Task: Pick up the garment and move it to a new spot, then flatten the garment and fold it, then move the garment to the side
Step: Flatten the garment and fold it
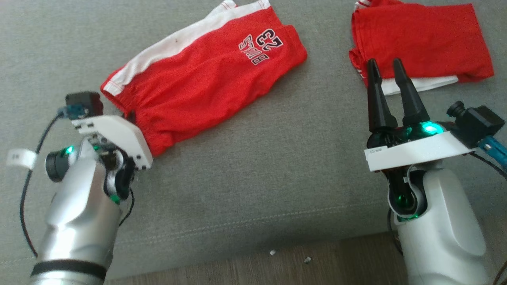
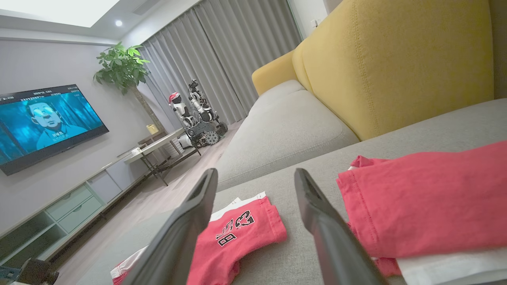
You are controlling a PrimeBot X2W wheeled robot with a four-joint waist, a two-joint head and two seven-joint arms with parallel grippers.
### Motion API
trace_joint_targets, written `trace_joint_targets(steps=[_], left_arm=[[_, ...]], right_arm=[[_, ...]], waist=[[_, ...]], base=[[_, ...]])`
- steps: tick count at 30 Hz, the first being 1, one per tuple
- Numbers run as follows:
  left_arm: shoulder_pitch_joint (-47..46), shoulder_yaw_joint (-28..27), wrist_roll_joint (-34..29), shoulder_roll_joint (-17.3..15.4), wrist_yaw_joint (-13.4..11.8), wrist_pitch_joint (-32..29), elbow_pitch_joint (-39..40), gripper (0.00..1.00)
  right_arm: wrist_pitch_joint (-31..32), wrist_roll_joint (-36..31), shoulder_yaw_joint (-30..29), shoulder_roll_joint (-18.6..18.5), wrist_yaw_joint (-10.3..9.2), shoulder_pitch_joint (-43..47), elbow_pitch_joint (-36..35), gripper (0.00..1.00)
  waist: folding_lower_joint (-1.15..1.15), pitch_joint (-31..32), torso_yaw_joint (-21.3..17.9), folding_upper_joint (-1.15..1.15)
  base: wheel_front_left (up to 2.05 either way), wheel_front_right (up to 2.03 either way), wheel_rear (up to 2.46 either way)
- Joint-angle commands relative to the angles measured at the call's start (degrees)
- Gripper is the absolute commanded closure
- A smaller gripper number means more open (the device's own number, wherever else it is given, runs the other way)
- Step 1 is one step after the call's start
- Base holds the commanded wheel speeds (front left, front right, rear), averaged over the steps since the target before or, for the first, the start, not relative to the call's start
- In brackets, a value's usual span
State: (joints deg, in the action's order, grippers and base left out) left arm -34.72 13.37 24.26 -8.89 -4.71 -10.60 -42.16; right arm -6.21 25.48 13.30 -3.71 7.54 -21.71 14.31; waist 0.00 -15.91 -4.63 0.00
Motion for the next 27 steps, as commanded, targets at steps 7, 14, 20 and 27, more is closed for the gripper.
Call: trace_joint_targets(steps=[7, 14, 20, 27], left_arm=[[3.63, 0.17, -2.5, -5.24, 0.47, 4.09, 5.13, 1.0], [7.93, 1.2, -2.82, -8.07, 1.62, 3.03, 9.23, 1.0], [11.35, 1.64, -1.88, -7.62, 1.31, 2.17, 13.31, 0.0], [14.77, -0.98, -0.24, -4.68, -1.23, 11.98, 20.33, 0.0]], right_arm=[[0.05, -0.63, 1.09, 0.83, -0.05, 0.1, -0.13, 0.0], [0.7, -0.97, 0.97, 0.83, -0.05, 0.71, 1.08, 0.0], [1.82, -1.18, 0.74, 0.83, -0.05, 0.89, 2.5, 0.0], [3.65, -1.95, 0.68, 0.83, -0.05, 1.2, 2.55, 0.0]], waist=[[0.0, 2.66, 2.67, 0.0], [0.0, 4.66, 5.0, 0.0], [0.0, 5.58, 6.49, 0.0], [0.0, 5.99, 8.11, 0.0]], base=[[0.0, 0.0, 0.0], [0.0, 0.0, 0.0], [0.0, 0.0, 0.0], [0.0, 0.0, 0.0]])
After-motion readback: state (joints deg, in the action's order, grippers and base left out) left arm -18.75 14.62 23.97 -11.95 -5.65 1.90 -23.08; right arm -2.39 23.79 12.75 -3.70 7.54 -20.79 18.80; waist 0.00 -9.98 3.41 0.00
